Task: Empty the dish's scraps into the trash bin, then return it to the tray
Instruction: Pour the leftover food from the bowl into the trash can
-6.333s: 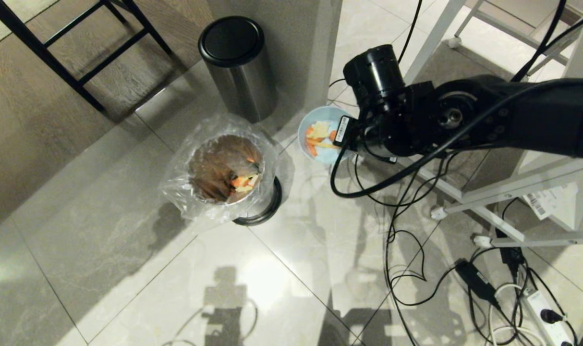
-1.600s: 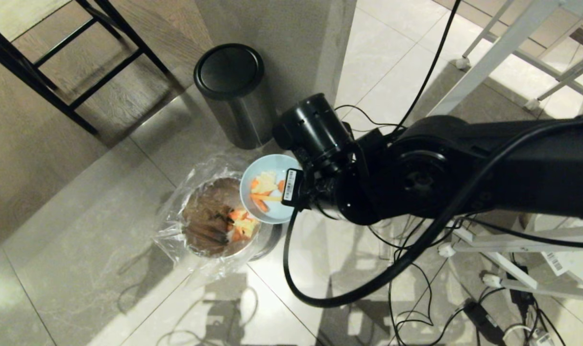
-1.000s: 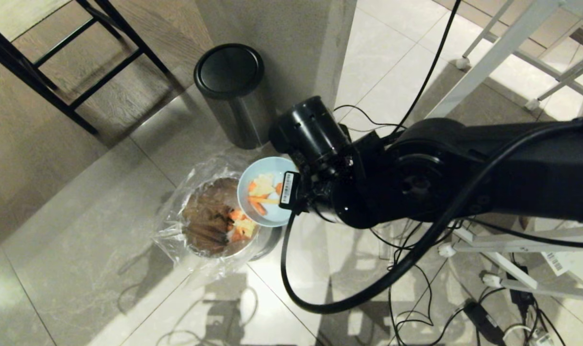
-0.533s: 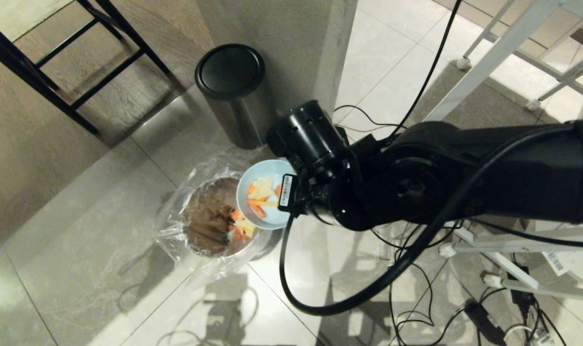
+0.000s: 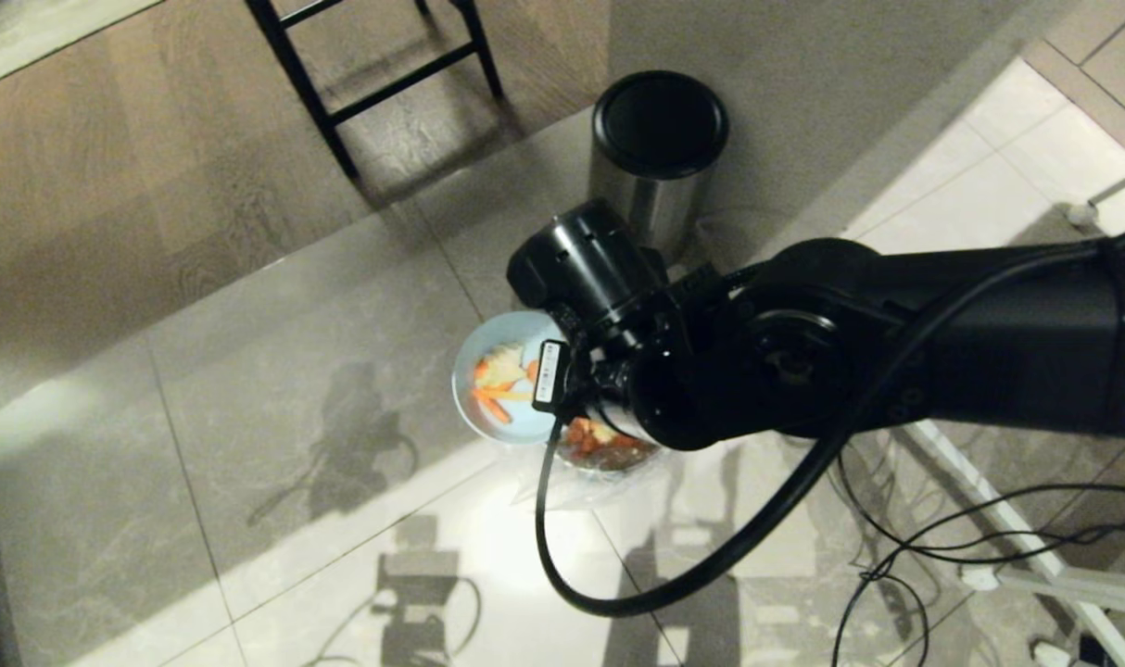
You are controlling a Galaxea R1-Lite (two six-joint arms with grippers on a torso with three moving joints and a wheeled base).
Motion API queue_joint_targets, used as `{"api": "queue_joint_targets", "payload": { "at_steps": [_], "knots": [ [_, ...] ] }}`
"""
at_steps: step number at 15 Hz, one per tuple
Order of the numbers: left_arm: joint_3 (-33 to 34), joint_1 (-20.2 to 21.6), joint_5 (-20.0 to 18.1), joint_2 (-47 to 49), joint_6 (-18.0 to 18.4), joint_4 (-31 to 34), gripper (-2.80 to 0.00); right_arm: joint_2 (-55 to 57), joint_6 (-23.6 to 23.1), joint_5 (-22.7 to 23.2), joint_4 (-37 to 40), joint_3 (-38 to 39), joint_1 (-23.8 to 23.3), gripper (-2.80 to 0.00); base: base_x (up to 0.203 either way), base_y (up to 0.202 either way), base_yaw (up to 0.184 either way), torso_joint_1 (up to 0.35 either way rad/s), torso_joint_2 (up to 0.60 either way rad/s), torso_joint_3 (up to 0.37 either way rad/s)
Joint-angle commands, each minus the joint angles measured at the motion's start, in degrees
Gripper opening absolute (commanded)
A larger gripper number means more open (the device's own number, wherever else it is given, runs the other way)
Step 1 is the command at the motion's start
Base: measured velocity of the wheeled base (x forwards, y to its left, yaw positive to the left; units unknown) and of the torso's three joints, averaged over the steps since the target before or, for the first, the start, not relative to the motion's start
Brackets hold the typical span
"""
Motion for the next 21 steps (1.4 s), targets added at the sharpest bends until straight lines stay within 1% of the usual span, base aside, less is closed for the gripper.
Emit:
{"api": "queue_joint_targets", "payload": {
  "at_steps": [1,3,6,14,16,18,21],
  "knots": [
    [0.0,0.0,0.0,0.1,-0.1,0.0,-2.8,0.2,0.2,-0.2,0.2,0.0,0.1,-2.8,0.003,-0.007,0.168,0.012,0.01,0.003],
    [0.0,0.0,0.0,0.1,-0.1,0.0,-2.8,0.2,0.3,-0.2,0.2,0.3,0.4,-2.8,-0.001,0.0,0.096,0.001,0.0,0.001],
    [0.0,0.0,0.0,0.1,-0.1,0.0,-2.8,0.3,0.7,-0.3,-0.1,2.2,1.7,-2.8,0.0,0.0,0.0,0.0,0.0,0.0],
    [0.0,0.0,0.0,0.1,-0.1,0.0,-2.8,0.3,1.4,-0.4,0.4,3.0,1.7,-2.8,0.0,0.0,0.0,0.0,0.0,0.0],
    [0.0,0.0,0.0,0.1,-0.1,0.0,-2.8,-0.2,1.4,-0.5,1.1,4.8,1.6,-2.8,0.0,0.0,0.0,0.0,0.0,0.0],
    [0.0,0.0,0.0,0.1,-0.1,0.0,-2.8,-1.7,1.5,-0.7,4.9,7.3,1.5,-2.8,0.0,0.0,0.0,0.0,0.0,0.0],
    [0.0,0.0,0.0,0.1,-0.1,0.0,-2.8,-4.5,2.1,-1.2,5.9,13.9,0.7,-2.8,0.0,0.0,0.0,0.0,0.0,0.0]
  ]
}}
